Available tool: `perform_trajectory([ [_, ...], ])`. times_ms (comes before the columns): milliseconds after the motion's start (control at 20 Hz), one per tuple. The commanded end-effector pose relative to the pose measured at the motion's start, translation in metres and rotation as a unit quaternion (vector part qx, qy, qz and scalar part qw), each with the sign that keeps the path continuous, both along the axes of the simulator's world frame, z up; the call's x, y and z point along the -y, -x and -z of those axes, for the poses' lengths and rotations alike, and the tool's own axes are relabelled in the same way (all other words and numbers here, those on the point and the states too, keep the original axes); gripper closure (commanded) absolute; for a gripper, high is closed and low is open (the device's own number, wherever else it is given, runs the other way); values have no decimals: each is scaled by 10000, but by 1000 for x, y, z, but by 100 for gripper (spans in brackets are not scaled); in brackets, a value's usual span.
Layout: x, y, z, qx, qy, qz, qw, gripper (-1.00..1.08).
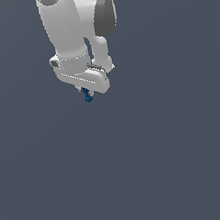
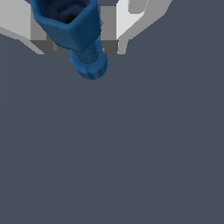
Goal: Pick up the object and move it to a goal position.
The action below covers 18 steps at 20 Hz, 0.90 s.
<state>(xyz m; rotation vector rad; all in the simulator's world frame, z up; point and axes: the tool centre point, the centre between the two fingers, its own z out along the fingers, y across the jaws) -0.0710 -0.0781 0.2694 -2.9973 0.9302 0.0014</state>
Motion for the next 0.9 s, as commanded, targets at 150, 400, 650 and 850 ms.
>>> perform_trajectory([
  [150,29,22,-44,-2,4,0,10000,108],
  [400,49,36,-75,-2,9,-1,10000,108],
  [650,61,42,-91,-1,12,-1,10000,108],
  [850,63,43,-95,-1,15,-3,10000,108],
])
